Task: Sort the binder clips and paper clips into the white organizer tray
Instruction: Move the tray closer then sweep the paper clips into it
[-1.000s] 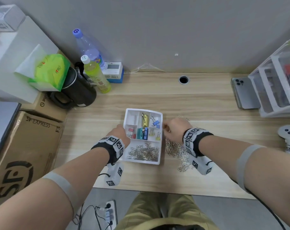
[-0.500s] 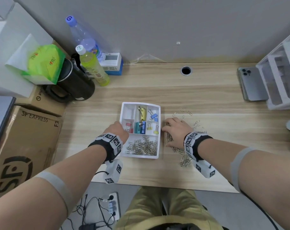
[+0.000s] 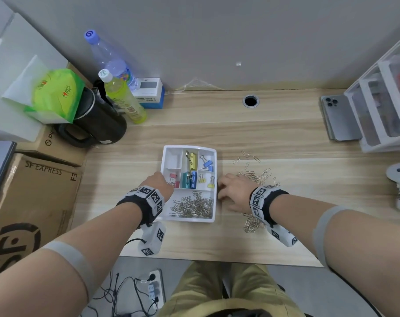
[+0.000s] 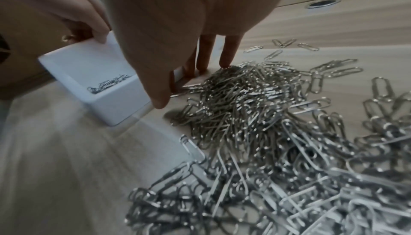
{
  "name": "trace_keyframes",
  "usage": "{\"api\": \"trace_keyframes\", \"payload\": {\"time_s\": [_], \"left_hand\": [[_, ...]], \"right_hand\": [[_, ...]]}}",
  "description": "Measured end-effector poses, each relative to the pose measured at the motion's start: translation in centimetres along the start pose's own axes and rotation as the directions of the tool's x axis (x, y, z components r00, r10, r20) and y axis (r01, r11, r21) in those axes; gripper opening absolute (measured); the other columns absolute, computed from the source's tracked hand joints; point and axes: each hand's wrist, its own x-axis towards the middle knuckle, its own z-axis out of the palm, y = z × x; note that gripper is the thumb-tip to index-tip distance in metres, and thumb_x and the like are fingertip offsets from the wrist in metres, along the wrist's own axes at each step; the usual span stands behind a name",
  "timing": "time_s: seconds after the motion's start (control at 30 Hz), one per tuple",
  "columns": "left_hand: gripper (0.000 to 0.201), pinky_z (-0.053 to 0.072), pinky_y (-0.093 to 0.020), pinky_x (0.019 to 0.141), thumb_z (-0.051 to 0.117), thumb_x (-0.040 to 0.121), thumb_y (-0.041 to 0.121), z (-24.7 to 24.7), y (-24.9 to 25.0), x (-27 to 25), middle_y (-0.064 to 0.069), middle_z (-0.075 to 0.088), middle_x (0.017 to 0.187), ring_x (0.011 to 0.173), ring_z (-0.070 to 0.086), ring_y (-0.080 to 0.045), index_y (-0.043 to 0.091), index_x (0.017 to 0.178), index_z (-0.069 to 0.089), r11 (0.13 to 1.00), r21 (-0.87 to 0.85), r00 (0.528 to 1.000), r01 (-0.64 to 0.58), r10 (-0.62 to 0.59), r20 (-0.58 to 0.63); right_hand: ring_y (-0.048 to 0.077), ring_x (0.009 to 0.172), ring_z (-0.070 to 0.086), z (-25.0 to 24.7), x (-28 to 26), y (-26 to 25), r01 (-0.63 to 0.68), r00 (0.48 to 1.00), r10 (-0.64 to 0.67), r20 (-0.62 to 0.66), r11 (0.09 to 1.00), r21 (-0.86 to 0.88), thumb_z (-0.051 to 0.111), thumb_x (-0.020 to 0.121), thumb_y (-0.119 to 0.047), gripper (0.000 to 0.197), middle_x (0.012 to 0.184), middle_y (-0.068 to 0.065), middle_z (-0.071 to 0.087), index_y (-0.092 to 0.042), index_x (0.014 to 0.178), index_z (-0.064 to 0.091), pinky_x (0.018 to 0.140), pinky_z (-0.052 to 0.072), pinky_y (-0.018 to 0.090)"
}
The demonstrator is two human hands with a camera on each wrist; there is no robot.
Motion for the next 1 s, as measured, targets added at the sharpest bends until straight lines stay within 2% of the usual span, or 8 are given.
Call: {"api": "trace_keyframes", "payload": {"time_s": [0.13,0.3,0.37,0.47,0.53,0.63,0.93,1.0], "left_hand": [[0.022,0.042,-0.028,0.057,0.045,0.092,0.016,0.0,0.1,-0.1,-0.001,0.049,0.079,0.067,0.052,-0.014,0.009,0.113,0.046,1.0,-0.009,1.0,0.0,0.0,0.002],[0.028,0.042,-0.027,0.058,0.045,0.093,0.014,-0.4,0.1,0.1,-0.001,0.05,0.082,0.068,0.051,-0.015,0.007,0.119,0.047,1.0,-0.03,0.999,0.007,-0.006,0.035],[0.029,0.044,-0.028,0.063,0.046,0.092,0.015,-0.6,0.2,0.2,-0.004,0.053,0.091,0.074,0.054,-0.018,0.006,0.12,0.049,0.999,-0.036,0.999,0.012,-0.01,0.042],[0.025,0.044,-0.028,0.065,0.048,0.091,0.017,-0.8,0.4,0.5,-0.003,0.054,0.085,0.072,0.054,-0.017,0.007,0.113,0.053,0.997,-0.075,0.999,0.037,-0.034,0.042],[0.018,0.043,-0.027,0.061,0.048,0.091,0.018,-0.8,0.4,0.8,-0.001,0.051,0.079,0.068,0.051,-0.015,0.009,0.106,0.05,0.994,-0.093,0.998,0.052,-0.048,0.038],[0.016,0.039,-0.027,0.055,0.047,0.091,0.017,-0.6,0.4,1.1,-0.002,0.05,0.08,0.067,0.05,-0.015,0.01,0.106,0.047,0.992,-0.106,0.997,0.067,-0.063,0.042],[0.007,0.041,-0.026,0.06,0.046,0.093,0.014,-0.9,1.1,1.6,-0.004,0.051,0.075,0.064,0.05,-0.016,0.008,0.095,0.049,0.989,-0.136,0.997,0.064,-0.057,0.054],[0.008,0.042,-0.027,0.064,0.046,0.095,0.015,-1.1,1.1,1.8,-0.004,0.051,0.075,0.067,0.051,-0.019,0.007,0.095,0.05,0.986,-0.152,0.995,0.074,-0.064,0.071]], "right_hand": [[0.016,0.108,0.045,0.0,-0.1,0.3,0.031,0.999,-0.03,0.024,0.998,-0.054,0.062,0.088,-0.027,0.012,0.107,-0.007,0.055,-0.029,0.092,0.073,0.093,0.038,0.035],[0.017,0.103,0.046,-1.0,-0.8,1.9,0.019,0.995,-0.008,0.096,0.993,-0.116,0.054,0.089,-0.025,0.019,0.095,-0.01,0.06,-0.025,0.084,0.072,0.09,0.035,0.032],[0.017,0.102,0.048,-1.4,-0.8,2.4,-0.024,0.999,0.026,0.023,0.997,-0.076,0.051,0.088,-0.026,0.021,0.095,-0.008,0.063,-0.026,0.091,0.073,0.091,0.038,0.033],[0.023,0.113,0.049,-2.0,0.0,3.4,-0.182,0.974,0.182,-0.133,0.983,0.009,0.052,0.087,-0.021,0.033,0.117,0.001,0.057,-0.022,0.119,0.063,0.098,0.042,0.04],[0.025,0.123,0.043,-2.4,0.8,4.1,-0.308,0.939,0.313,-0.144,0.95,0.052,0.056,0.083,-0.018,0.053,0.131,0.005,0.048,-0.021,0.135,0.048,0.106,0.038,0.043],[0.027,0.132,0.035,-2.6,1.2,4.6,-0.423,0.902,0.425,-0.074,0.905,0.042,0.059,0.079,-0.025,0.062,0.139,0.01,0.038,-0.019,0.137,0.04,0.11,0.033,0.046],[0.022,0.108,0.048,-2.0,-1.2,4.1,-0.231,0.971,0.229,0.071,0.973,0.024,0.053,0.083,-0.024,0.03,0.111,0.0,0.052,-0.02,0.113,0.057,0.087,0.047,0.037],[0.023,0.109,0.049,-2.2,-1.4,4.3,-0.245,0.969,0.243,0.038,0.967,0.066,0.052,0.084,-0.024,0.03,0.109,0.001,0.051,-0.019,0.114,0.057,0.086,0.048,0.037]]}}
